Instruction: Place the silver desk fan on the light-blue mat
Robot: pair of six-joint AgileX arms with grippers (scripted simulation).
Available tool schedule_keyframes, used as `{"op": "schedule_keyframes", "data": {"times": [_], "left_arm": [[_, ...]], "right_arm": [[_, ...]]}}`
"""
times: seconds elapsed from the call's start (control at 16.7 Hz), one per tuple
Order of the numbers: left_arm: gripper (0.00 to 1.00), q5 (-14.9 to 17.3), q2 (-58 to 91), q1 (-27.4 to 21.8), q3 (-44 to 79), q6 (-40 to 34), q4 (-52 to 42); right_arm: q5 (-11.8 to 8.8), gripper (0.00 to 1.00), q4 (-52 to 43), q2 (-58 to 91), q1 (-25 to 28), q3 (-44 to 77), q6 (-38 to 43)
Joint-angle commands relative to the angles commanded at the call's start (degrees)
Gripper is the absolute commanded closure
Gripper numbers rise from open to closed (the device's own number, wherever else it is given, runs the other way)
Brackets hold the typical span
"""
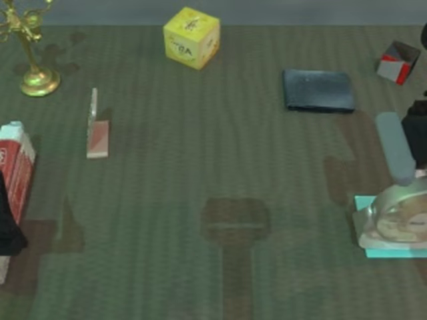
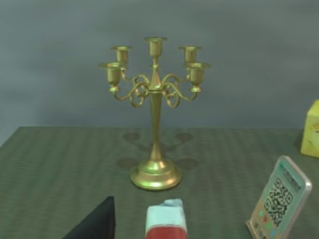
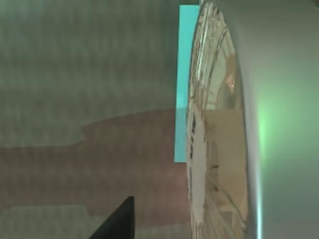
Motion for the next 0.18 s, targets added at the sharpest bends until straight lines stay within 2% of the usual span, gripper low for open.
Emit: {"op": "schedule_keyframes", "data": {"times": [0.18], "left_arm": [[0.00,0.00,0.00,0.00,0.00,0.00,0.00]], "right_arm": [[0.00,0.00,0.00,0.00,0.00,0.00,0.00]]}}
